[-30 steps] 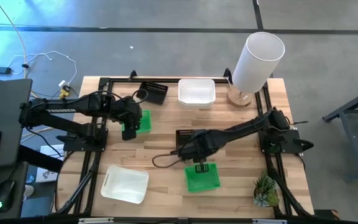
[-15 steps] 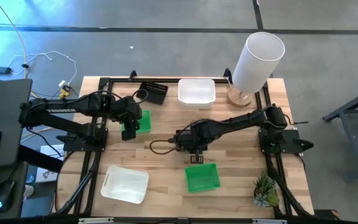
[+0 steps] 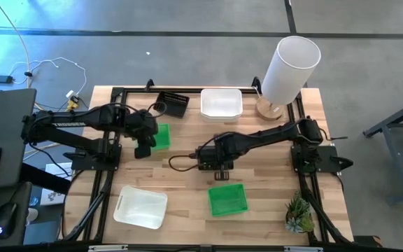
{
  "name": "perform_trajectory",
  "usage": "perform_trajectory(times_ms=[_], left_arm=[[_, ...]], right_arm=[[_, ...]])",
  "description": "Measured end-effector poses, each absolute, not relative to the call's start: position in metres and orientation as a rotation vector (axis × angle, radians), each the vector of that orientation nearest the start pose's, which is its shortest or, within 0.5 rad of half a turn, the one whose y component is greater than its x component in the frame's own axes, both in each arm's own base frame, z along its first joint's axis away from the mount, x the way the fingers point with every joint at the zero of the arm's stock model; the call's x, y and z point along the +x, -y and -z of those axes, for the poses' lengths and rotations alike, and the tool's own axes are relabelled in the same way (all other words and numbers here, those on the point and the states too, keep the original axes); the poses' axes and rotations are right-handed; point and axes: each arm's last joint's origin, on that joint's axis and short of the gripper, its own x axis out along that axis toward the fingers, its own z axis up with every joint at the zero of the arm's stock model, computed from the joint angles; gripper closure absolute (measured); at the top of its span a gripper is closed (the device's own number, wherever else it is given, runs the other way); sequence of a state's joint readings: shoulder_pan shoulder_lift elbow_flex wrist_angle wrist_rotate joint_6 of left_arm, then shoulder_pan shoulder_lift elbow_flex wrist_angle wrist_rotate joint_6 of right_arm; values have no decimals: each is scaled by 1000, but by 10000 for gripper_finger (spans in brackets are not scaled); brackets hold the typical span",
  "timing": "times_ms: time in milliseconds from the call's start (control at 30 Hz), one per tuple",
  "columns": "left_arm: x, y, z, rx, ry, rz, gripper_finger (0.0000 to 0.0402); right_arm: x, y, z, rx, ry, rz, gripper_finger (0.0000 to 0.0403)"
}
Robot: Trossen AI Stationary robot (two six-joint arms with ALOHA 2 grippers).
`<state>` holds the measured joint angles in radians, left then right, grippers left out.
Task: Stack baskets on shelf by color
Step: Stack the bottom white bin on the stacked white bins
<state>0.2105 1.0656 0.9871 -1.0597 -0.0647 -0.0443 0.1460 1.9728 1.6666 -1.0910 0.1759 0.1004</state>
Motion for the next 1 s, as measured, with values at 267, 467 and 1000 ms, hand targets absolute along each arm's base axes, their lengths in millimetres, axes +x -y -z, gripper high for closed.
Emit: perform_trajectory(times_ms=[267, 467, 1000], left_arm=[[176, -16, -285, -154, -1180, -188, 233], [176, 8, -285, -134, -1199, -110, 233], [171, 62, -278, -169, -1263, -33, 233]], right_arm=[[382, -31, -236, -179, -1437, 205, 290], [374, -10, -236, -207, -1520, 325, 290], [368, 17, -237, -160, -1591, 380, 290]])
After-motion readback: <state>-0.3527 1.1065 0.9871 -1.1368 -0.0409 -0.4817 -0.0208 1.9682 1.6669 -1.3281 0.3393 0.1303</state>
